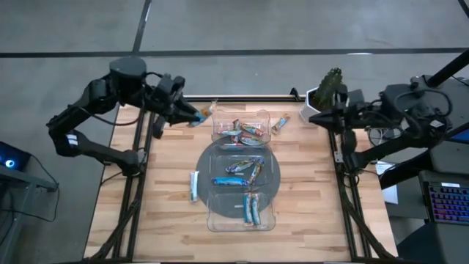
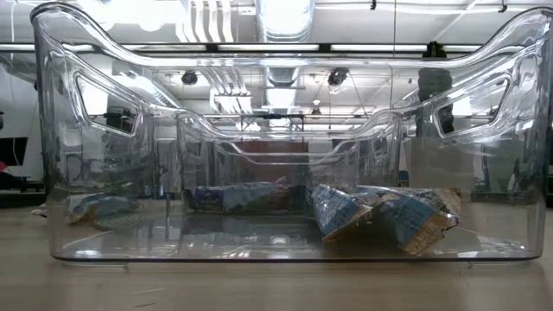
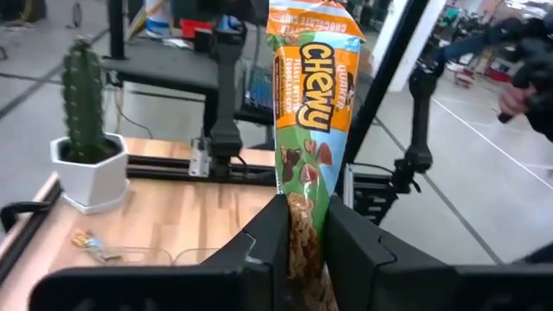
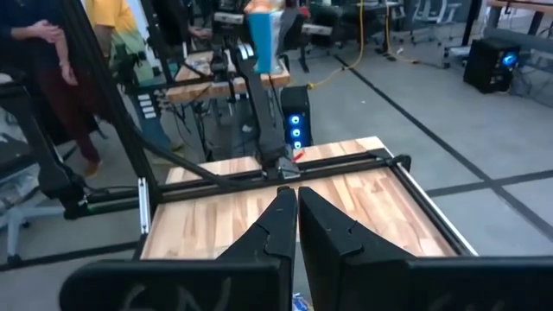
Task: Pick and place Granola Bars by type
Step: Put the yellow granola bar into the bottom transparent bin
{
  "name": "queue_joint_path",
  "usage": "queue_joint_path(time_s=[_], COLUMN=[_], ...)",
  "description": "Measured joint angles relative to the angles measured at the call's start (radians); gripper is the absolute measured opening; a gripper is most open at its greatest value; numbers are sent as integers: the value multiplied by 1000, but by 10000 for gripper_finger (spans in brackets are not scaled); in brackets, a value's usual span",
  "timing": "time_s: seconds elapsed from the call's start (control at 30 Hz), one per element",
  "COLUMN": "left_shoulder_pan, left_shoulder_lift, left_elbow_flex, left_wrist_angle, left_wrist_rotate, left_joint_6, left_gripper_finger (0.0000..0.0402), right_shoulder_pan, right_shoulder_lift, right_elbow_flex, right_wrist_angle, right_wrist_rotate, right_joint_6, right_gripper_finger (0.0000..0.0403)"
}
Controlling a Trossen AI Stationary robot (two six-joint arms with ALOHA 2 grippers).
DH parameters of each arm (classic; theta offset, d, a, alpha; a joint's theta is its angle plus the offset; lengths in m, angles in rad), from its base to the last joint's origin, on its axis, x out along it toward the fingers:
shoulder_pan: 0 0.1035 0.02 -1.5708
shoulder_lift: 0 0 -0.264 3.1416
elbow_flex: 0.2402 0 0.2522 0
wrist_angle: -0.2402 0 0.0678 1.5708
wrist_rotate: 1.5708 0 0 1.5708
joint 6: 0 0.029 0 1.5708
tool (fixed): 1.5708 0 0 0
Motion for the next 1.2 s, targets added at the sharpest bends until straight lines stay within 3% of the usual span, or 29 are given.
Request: queue_joint_path(time_s=[0.27, 0.57, 0.77, 1.2], left_shoulder_pan=[-133, -255, -314, -380], left_shoulder_lift=[89, 237, 340, 495], left_elbow_flex=[71, 225, 285, 289], left_wrist_angle=[-78, -286, -363, -406], left_wrist_rotate=[-87, -185, -187, -173], left_joint_6=[8, 24, 22, 27], left_gripper_finger=[48, 48, 48, 48], right_shoulder_pan=[0, 0, 0, 0], right_shoulder_lift=[-61, -72, -71, -71], right_elbow_flex=[0, 0, 0, 0], right_wrist_angle=[-86, -197, -260, -268], right_wrist_rotate=[3, -7, -9, -8], right_joint_6=[29, 50, 72, 79], right_gripper_finger=[8, 8, 8, 8])
